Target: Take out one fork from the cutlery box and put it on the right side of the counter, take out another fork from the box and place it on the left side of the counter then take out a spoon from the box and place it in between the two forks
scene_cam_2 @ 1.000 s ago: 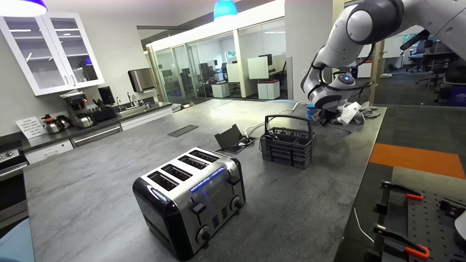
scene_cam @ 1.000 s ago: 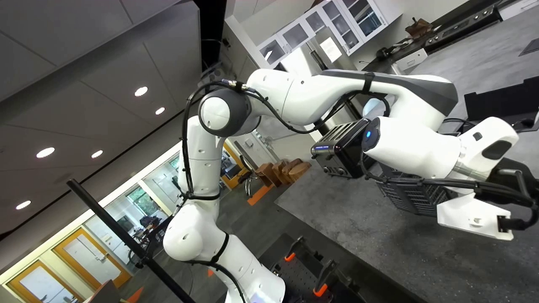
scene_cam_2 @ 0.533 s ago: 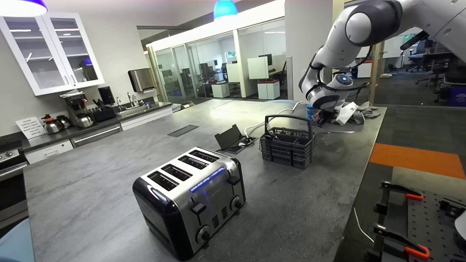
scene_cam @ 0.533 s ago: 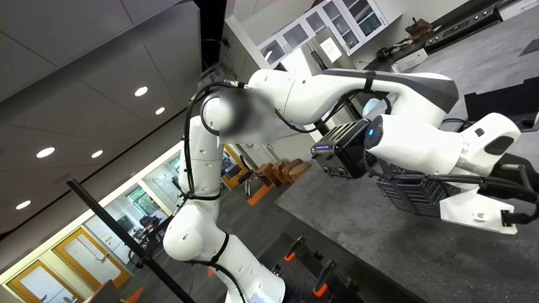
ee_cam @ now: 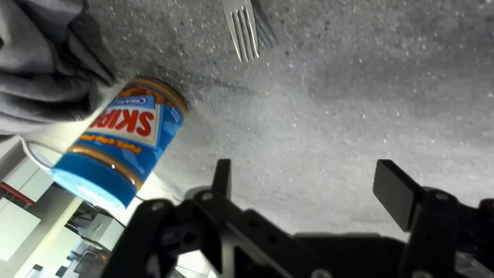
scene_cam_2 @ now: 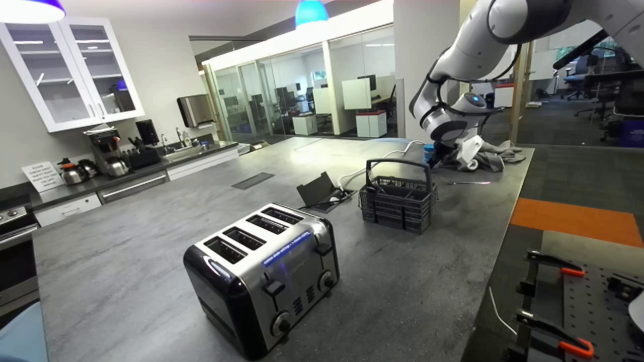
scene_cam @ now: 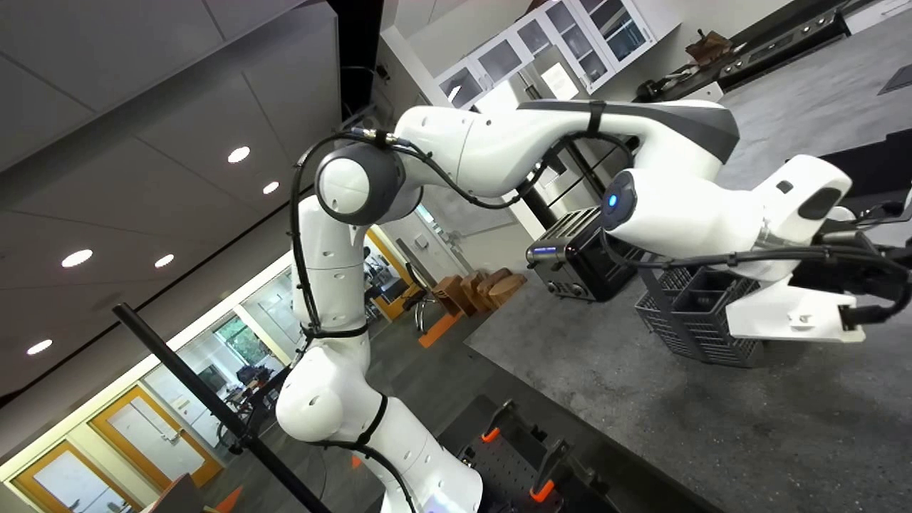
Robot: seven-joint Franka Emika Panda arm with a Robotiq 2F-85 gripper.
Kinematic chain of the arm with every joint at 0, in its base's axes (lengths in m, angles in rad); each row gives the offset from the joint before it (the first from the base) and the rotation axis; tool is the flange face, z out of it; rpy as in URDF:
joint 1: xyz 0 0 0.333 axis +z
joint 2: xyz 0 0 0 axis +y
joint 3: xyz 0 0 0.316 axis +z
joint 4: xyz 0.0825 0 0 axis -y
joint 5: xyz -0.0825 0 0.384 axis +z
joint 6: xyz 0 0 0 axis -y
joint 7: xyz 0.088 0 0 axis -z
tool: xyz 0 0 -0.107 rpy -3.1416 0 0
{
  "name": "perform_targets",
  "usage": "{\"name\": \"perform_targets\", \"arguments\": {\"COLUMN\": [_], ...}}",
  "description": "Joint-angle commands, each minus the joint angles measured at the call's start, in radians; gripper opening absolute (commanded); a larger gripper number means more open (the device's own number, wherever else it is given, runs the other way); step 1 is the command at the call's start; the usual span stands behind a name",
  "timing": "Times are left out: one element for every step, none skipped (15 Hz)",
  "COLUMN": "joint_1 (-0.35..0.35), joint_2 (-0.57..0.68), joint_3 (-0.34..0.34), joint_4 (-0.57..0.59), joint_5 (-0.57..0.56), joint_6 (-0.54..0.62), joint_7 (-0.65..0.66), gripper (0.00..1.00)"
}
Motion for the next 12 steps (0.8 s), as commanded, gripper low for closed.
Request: {"name": "perform_targets", "arguments": {"joint_1": [0.003, 0.010, 0.019, 0.031, 0.041, 0.053, 0.067, 0.078, 0.096, 0.110, 0.127, 0.143], "joint_2": [-0.195, -0.226, -0.262, -0.289, -0.324, -0.358, -0.398, -0.428, -0.470, -0.505, -0.542, -0.572], "joint_3": [0.012, 0.005, -0.003, -0.012, -0.017, -0.023, -0.025, -0.025, -0.023, -0.018, -0.011, -0.009], "joint_4": [-0.154, -0.175, -0.195, -0.212, -0.230, -0.248, -0.271, -0.286, -0.310, -0.328, -0.347, -0.362], "joint_5": [-0.123, -0.177, -0.228, -0.287, -0.338, -0.390, -0.441, -0.485, -0.532, -0.567, -0.600, -0.636], "joint_6": [-0.100, -0.126, -0.149, -0.164, -0.182, -0.199, -0.210, -0.220, -0.218, -0.215, -0.205, -0.207], "joint_7": [0.072, 0.109, 0.137, 0.184, 0.210, 0.241, 0.265, 0.285, 0.299, 0.306, 0.308, 0.321], "gripper": [1.00, 1.00, 1.00, 1.00, 1.00, 1.00, 1.00, 1.00, 1.00, 1.00, 1.00, 1.00]}}
